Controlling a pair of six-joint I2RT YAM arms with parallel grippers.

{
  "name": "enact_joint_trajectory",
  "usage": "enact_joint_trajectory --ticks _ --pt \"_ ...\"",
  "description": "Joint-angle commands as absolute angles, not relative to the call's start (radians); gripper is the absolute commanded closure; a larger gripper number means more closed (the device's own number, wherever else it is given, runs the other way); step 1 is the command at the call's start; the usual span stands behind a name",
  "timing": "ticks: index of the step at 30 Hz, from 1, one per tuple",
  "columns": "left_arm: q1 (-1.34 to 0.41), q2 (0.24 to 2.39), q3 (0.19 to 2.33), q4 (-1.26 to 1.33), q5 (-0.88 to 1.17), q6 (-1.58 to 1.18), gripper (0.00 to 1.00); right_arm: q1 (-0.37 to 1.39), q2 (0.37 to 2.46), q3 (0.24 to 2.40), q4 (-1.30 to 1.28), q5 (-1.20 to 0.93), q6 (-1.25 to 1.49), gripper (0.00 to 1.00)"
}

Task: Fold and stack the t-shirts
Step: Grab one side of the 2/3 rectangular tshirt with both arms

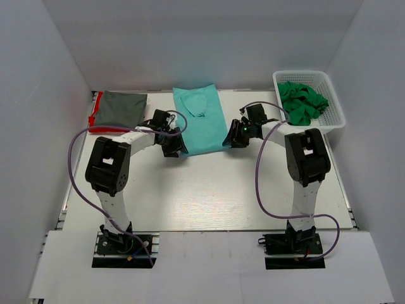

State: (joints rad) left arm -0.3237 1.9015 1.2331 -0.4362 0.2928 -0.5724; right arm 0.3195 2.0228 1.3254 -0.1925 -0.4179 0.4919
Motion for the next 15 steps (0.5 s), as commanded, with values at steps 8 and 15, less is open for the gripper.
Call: enact_joint_trajectory --ticks 8,15 --pt "-0.334 1.934 1.221 -0.379 0.275 -0.569 0.63 0.308 2.039 1.293 -0.175 -0.443 0.523 0.85" --pt "-0.334 1.922 1.203 -0.364 0.265 -0.569 1.0 0.307 2.023 1.275 -0.15 -0.454 0.526 1.0"
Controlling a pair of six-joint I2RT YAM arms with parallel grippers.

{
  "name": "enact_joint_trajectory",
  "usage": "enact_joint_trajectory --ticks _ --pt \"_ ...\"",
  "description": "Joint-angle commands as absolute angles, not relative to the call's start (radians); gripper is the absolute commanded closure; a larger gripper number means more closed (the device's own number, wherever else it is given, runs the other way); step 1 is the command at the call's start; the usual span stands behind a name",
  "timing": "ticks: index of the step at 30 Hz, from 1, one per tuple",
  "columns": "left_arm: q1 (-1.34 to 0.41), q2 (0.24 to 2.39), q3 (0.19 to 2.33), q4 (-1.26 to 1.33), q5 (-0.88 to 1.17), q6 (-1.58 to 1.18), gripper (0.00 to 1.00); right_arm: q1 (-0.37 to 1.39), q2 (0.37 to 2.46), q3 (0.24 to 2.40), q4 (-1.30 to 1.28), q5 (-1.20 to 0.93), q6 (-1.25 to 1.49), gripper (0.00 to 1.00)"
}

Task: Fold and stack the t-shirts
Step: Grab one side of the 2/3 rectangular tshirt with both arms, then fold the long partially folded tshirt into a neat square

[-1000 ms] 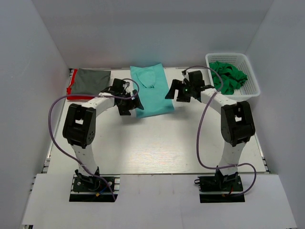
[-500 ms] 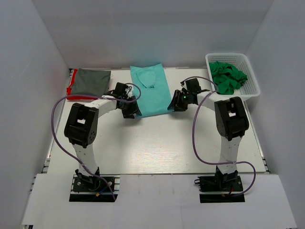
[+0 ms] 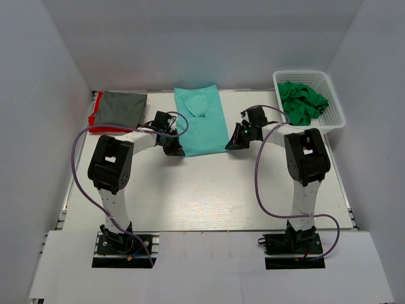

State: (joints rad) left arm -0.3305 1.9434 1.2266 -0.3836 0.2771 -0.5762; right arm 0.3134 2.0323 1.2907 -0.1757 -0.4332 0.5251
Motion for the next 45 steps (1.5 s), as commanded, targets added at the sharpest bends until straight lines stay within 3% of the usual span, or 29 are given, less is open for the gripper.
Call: enact_joint_trajectory --ticks 1,7,13,17,21,30,45 --pt "-0.334 1.922 1.203 -0.364 0.265 -0.569 1.0 0.307 2.016 1.273 -0.149 -0.453 0.522 1.0" --pt "-0.345 1.756 1.135 -0.48 0.319 -0.56 1.0 0.318 1.918 1.206 -0.216 -0.453 0.474 1.0" --pt "-0.391 1.49 1.043 -0.658 0.501 -0.515 1.0 0.322 1.549 0.964 -0.389 -0.482 0.44 1.0" --pt "-0.403 1.384 1.1 -0.887 0.529 -0.476 1.0 0.319 1.335 0.946 -0.541 -0.517 0.426 1.0" --pt "-0.413 1.319 1.164 -0.911 0.606 -0.485 1.0 0.299 1.208 1.021 -0.676 -0.523 0.399 1.0" --pt "-0.391 1.386 1.199 -0.772 0.617 -0.48 1.0 0.308 1.274 1.135 -0.615 -0.5 0.436 1.0" --pt "-0.373 1.604 1.384 -0.703 0.425 -0.449 1.0 0.256 1.476 1.318 -0.525 -0.495 0.454 1.0"
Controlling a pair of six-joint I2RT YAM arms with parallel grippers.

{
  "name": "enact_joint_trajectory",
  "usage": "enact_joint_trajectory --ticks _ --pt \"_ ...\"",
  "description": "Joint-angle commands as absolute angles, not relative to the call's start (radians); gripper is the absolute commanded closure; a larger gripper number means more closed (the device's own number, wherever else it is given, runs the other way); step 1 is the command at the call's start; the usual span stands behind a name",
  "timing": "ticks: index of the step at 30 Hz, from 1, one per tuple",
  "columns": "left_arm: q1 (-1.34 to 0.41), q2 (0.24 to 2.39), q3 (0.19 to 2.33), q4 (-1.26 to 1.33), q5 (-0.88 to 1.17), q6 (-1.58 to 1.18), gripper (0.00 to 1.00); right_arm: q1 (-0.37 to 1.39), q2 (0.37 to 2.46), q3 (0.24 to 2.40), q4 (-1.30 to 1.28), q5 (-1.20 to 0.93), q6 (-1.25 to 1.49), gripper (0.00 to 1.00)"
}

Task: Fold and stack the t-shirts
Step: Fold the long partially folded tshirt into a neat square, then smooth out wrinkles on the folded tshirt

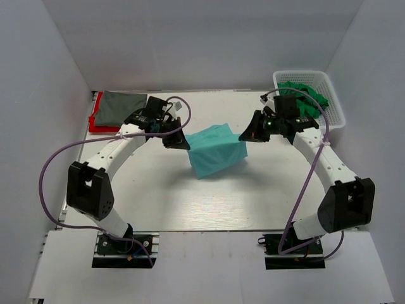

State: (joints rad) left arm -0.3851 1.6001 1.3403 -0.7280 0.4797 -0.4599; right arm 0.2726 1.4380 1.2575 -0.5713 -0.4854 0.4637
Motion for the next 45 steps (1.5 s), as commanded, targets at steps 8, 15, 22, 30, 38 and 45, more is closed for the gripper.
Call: enact_joint_trajectory --ticks 8,15,22,30,38,45 --pt "-0.344 1.678 1.416 -0.628 0.364 -0.468 1.0 0.232 1.63 1.442 -0.477 -0.528 0.459 1.0" --pt "-0.313 1.795 1.483 -0.522 0.304 -0.517 1.0 0.222 1.834 1.621 -0.417 -0.552 0.453 1.0" --pt "-0.243 2.032 1.692 -0.515 0.095 -0.581 0.22 0.225 2.332 2.036 -0.112 -0.632 0.515 0.54" --pt "-0.238 2.097 1.767 -0.509 0.17 -0.56 0.01 0.227 2.22 1.959 -0.1 -0.54 0.417 0.1" --pt "-0.279 2.051 1.566 -0.368 0.382 -0.569 0.01 0.259 2.094 1.687 -0.204 -0.525 0.267 0.1" --pt "-0.308 2.12 1.586 -0.416 0.359 -0.569 0.17 0.29 2.183 1.727 -0.256 -0.537 0.247 0.1"
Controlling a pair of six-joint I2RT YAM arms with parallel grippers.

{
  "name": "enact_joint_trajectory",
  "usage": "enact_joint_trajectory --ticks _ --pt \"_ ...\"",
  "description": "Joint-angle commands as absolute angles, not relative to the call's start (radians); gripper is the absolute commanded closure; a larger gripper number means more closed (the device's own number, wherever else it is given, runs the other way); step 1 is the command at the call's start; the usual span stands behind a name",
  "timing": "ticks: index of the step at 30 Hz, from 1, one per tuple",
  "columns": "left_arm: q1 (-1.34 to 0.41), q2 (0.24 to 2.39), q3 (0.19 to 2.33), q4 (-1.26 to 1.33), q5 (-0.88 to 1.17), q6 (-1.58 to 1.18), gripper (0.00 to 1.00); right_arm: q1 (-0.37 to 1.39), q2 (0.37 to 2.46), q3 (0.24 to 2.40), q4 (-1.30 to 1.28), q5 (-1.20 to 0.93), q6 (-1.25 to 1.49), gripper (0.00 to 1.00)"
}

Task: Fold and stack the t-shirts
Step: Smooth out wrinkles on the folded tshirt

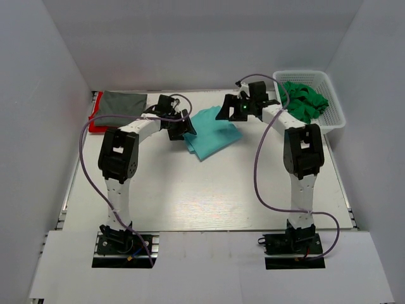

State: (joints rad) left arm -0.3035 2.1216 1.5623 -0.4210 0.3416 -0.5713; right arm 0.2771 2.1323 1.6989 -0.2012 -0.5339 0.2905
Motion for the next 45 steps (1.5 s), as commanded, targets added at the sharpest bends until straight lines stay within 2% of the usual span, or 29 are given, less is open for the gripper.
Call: enact_joint_trajectory --ticks 1,3,5,7,8,10,11,17,21,23,26,27,29,31,34,37,40,44,45 --pt "-0.308 2.129 1.595 -0.426 0.344 -0.569 0.28 0.294 2.2 1.733 -0.259 -0.538 0.255 0.1" --pt "-0.308 2.129 1.595 -0.442 0.327 -0.569 0.4 0.302 2.221 1.733 -0.247 -0.557 0.268 0.1" --pt "-0.317 2.141 1.595 -0.442 0.314 -0.56 0.58 0.308 2.241 1.733 -0.245 -0.578 0.294 0.1" --pt "-0.318 2.152 1.606 -0.465 0.314 -0.56 0.71 0.316 2.24 1.692 -0.227 -0.598 0.308 0.1" --pt "-0.318 2.163 1.606 -0.478 0.314 -0.56 0.82 0.321 2.234 1.66 -0.224 -0.6 0.319 0.1" --pt "-0.327 2.163 1.597 -0.489 0.314 -0.551 0.92 0.324 2.217 1.591 -0.21 -0.607 0.327 0.1" --pt "-0.327 2.163 1.597 -0.5 0.314 -0.551 1.0 0.327 2.174 1.527 -0.204 -0.614 0.336 0.1" --pt "-0.347 2.034 1.402 -0.489 0.314 -0.526 1.0 0.36 1.92 1.131 -0.091 -0.629 0.367 0.1" --pt "-0.365 1.876 1.188 -0.489 0.365 -0.526 1.0 0.38 1.72 0.901 -0.143 -0.624 0.345 0.1" --pt "-0.388 1.786 1.116 -0.5 0.394 -0.526 1.0 0.406 1.659 0.823 -0.194 -0.603 0.327 0.1" --pt "-0.399 1.602 1.054 -0.535 0.385 -0.526 1.0 0.426 1.446 0.775 -0.33 -0.53 0.279 0.1" --pt "-0.409 1.565 1.043 -0.557 0.371 -0.535 0.8 0.428 1.371 0.776 -0.348 -0.49 0.273 0.1" --pt "-0.41 1.488 1.054 -0.557 0.335 -0.535 0.48 0.423 1.28 0.797 -0.382 -0.441 0.276 0.1" --pt "-0.41 1.477 1.068 -0.557 0.316 -0.526 0.09 0.419 1.202 0.804 -0.353 -0.344 0.29 0.1" --pt "-0.41 1.503 1.081 -0.569 0.256 -0.535 0.09 0.416 1.23 0.843 -0.265 -0.281 0.279 0.1" --pt "-0.41 1.557 1.104 -0.588 0.206 -0.535 0.2 0.417 1.357 0.958 -0.256 -0.311 0.265 0.1" --pt "-0.4 1.584 1.094 -0.563 0.173 -0.545 0.27 0.417 1.498 1.06 -0.252 -0.337 0.275 0.1" --pt "-0.388 1.643 1.117 -0.552 0.137 -0.558 0.43 0.419 1.664 1.169 -0.255 -0.302 0.276 0.1" --pt "-0.388 1.652 1.117 -0.552 0.137 -0.558 0.46 0.417 1.683 1.184 -0.262 -0.301 0.276 0.12"
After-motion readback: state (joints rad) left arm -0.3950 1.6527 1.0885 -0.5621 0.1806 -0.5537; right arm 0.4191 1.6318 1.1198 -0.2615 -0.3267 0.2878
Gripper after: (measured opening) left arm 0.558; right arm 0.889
